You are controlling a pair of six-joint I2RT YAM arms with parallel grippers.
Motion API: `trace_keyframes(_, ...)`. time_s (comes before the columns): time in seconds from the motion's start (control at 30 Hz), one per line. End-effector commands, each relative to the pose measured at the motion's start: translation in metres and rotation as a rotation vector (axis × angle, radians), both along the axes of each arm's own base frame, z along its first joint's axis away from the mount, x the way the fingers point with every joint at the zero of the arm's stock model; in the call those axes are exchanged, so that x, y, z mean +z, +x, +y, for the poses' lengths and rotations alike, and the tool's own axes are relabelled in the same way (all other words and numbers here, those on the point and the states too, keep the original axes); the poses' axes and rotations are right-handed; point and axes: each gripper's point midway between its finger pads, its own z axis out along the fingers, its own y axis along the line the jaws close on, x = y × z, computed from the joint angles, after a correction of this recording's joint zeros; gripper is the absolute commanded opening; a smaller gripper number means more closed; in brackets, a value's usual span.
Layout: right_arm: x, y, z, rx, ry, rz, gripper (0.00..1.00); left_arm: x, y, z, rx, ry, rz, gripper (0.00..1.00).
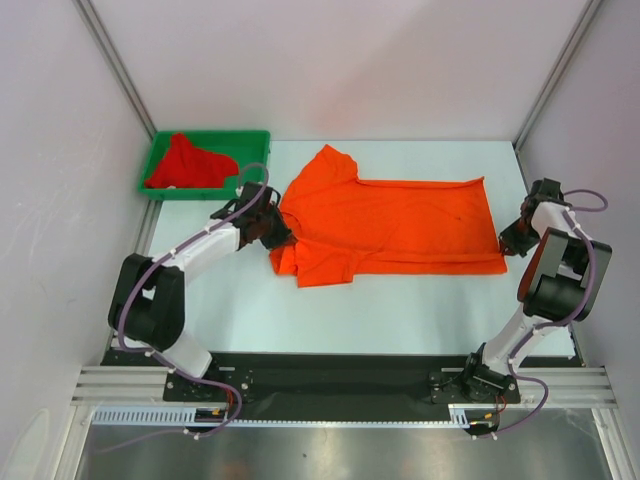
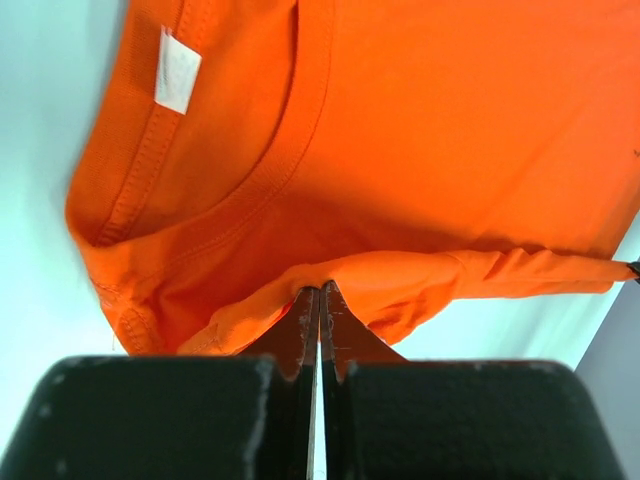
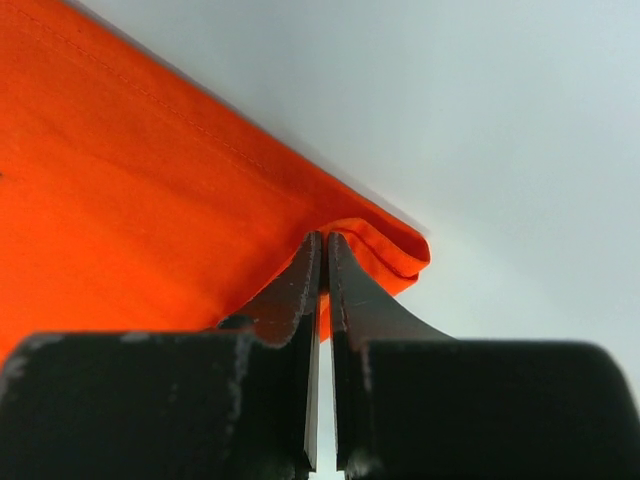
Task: Fold and stack the t-shirts
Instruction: Fold the tshirt
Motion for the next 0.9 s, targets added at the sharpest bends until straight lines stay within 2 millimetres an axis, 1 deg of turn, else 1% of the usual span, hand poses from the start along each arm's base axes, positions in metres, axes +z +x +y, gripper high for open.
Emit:
trace_keyframes(0.0, 0.011, 0.014, -0.005, 0.025, -0.025, -0.026, 0.00, 0.015, 0.019, 0.005, 0.002, 0.003, -0.052, 0.00)
trace_keyframes(0.03, 0.009, 0.015, -0.005, 0.025, -0.020, -0.024, 0.00, 0.011, 0.020, 0.005, 0.003, 0.003, -0.039, 0.00)
trace_keyframes(0.2, 0.008, 0.020, -0.006, 0.027, -0.023, -0.024, 0.00, 0.004, 0.025, 0.005, 0.004, 0.005, -0.021, 0.00)
trace_keyframes(0.27, 0.006, 0.022, -0.007, 0.028, -0.024, -0.015, 0.00, 0.004, 0.029, 0.005, 0.001, 0.003, -0.022, 0.00)
trace_keyframes(0.3, 0.006, 0.023, -0.008, 0.026, -0.024, -0.013, 0.00, 0.001, 0.030, 0.004, 0.001, 0.004, -0.013, 0.00)
trace_keyframes(0.5, 0.001, 0.028, -0.010, 0.019, -0.020, -0.009, 0.00, 0.002, 0.041, 0.004, -0.011, 0.012, -0.019, 0.00)
trace_keyframes(0.87, -0.005, 0.032, -0.013, 0.015, -0.022, 0.005, 0.00, -0.016, 0.051, 0.009, -0.019, 0.038, 0.016, 0.00)
